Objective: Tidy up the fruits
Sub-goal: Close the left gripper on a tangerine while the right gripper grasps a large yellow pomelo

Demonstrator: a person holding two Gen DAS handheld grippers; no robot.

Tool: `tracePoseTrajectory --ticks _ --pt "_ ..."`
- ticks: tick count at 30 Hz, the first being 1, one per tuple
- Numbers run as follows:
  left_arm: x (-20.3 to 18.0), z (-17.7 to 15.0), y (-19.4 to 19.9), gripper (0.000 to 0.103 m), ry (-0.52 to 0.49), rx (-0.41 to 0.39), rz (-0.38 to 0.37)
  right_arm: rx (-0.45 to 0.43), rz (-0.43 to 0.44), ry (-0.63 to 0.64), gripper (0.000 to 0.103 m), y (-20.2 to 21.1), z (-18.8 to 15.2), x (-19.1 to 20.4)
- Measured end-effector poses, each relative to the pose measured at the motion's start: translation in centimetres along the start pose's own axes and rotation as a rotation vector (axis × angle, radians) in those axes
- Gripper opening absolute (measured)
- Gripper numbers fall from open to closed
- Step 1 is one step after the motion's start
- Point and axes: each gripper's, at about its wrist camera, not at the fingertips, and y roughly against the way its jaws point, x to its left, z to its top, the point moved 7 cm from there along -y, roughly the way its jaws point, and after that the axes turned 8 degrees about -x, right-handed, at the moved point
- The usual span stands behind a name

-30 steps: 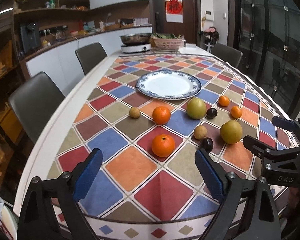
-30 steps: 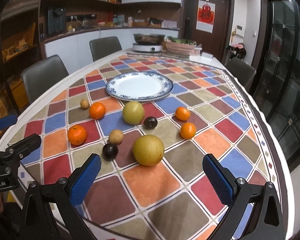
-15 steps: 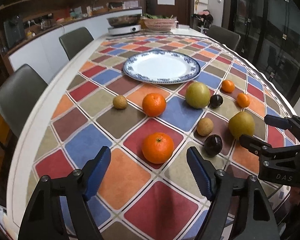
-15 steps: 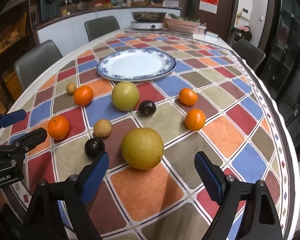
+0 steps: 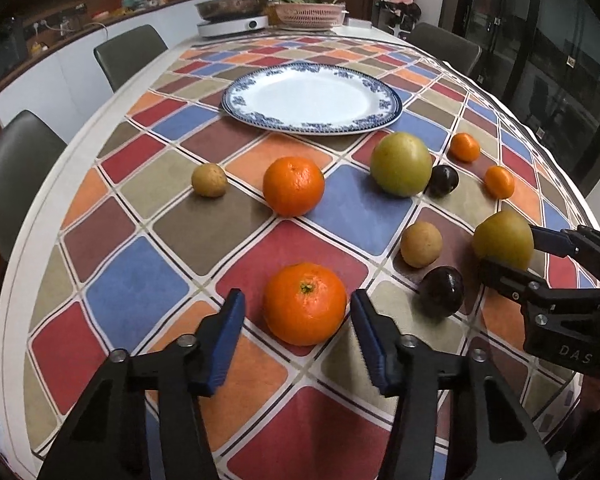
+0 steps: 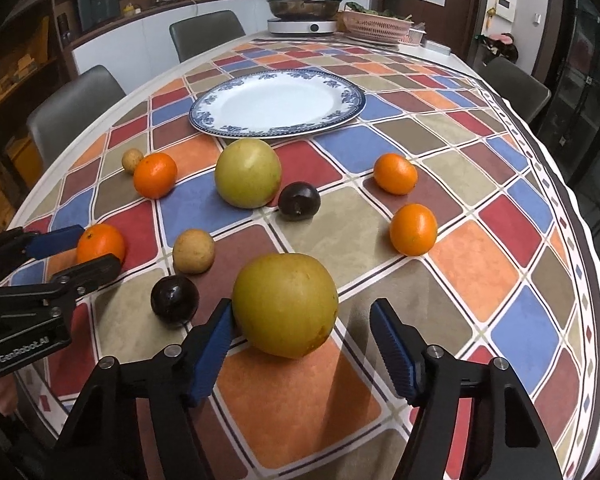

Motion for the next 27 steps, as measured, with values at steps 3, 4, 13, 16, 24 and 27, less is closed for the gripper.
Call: tracePoseTrajectory --ticks 3,4,13,16,24,27 --pt "0.0 0.0 -0.2 0.043 0.011 0.008 -0.014 0.002 0.01 0.005 0.061 -0.1 0.2 0.1" --pt "-0.1 -0.1 -0.2 0.042 0.013 0.01 -0.021 0.001 0.013 0.008 0.06 -0.2 0.2 0.1" --pt "-0.1 0.0 -0.2 0.041 0.015 0.013 -0.021 0.005 0.031 0.01 0.05 -0.3 0.4 0.4" --pt "-0.1 0.2 0.0 0.041 0.012 0.005 -0.017 0.006 0.026 0.008 0.05 -0.3 0.4 0.4" --pt "-0.7 1.2 1.0 0.041 -0.001 -0.022 -0.032 -0.005 0.034 -0.008 0.05 0.3 0.8 -0.1" --pt "-0.9 2.1 1.5 0.041 -0.007 -0.04 -0.036 -0.02 0.048 -0.01 0.05 0.7 1.5 -0.1"
